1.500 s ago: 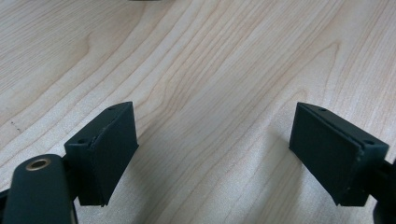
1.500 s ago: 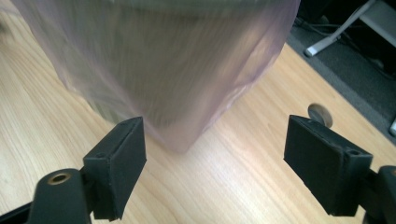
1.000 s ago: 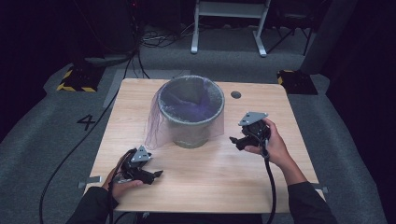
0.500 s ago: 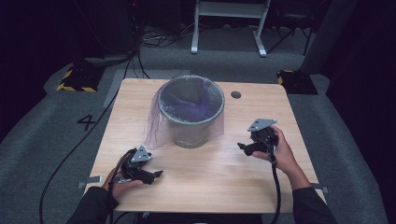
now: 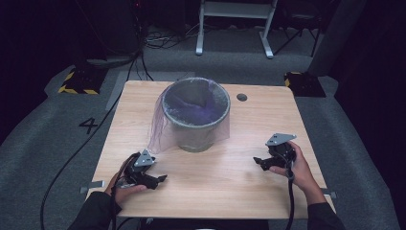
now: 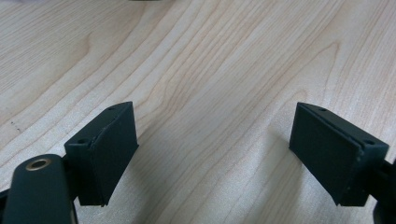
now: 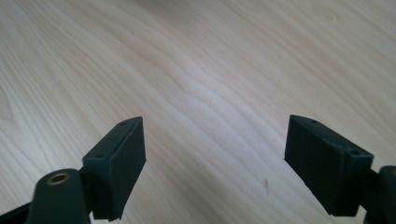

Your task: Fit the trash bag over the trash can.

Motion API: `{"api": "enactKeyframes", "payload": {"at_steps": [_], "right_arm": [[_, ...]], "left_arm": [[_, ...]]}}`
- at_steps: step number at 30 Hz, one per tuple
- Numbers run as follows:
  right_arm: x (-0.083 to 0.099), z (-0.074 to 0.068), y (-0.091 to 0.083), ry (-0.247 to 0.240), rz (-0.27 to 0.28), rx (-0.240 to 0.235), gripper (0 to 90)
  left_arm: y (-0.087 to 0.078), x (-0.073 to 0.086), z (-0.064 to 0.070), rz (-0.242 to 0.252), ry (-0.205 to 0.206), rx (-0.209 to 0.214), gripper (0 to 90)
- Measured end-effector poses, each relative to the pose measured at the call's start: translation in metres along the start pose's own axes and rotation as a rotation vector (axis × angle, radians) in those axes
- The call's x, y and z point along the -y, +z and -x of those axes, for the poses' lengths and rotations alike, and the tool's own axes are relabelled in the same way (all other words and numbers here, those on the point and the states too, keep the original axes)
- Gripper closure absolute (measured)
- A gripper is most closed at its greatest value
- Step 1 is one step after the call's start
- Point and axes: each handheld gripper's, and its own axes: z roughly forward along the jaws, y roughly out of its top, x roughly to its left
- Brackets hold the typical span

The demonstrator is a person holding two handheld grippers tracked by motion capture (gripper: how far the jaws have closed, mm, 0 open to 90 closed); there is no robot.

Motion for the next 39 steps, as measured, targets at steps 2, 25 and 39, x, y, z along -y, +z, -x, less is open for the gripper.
{"api": "enactKeyframes", "payload": {"at_steps": [2,25,39], "right_arm": [[0.007,-0.001,0.000,0.008,-0.005,0.006,20.8],[0.091,-0.009,-0.008,0.175,0.102,-0.034,19.5],[0.096,-0.011,-0.008,0.196,0.124,-0.009,16.3]], "left_arm": [[0.000,0.000,0.000,0.000,0.000,0.000,14.6],[0.001,0.000,0.000,0.001,-0.001,-0.002,14.4],[0.001,0.000,0.000,0.001,-0.001,0.000,14.4]]}}
